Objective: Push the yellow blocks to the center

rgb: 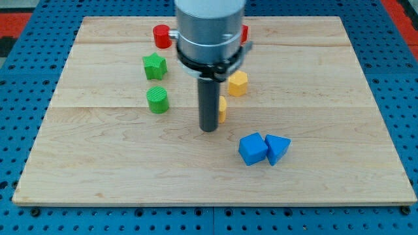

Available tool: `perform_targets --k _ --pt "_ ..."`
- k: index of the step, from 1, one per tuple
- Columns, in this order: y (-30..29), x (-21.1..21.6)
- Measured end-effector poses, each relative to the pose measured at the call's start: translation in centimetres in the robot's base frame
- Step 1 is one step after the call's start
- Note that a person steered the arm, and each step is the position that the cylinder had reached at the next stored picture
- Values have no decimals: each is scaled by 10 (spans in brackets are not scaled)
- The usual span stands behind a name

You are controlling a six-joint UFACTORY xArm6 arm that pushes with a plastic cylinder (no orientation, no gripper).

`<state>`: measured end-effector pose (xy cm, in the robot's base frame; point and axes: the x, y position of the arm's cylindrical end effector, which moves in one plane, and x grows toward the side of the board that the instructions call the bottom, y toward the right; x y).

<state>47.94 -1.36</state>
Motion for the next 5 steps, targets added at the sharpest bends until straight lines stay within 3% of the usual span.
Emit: perform_targets --k 5 --pt "38 -12"
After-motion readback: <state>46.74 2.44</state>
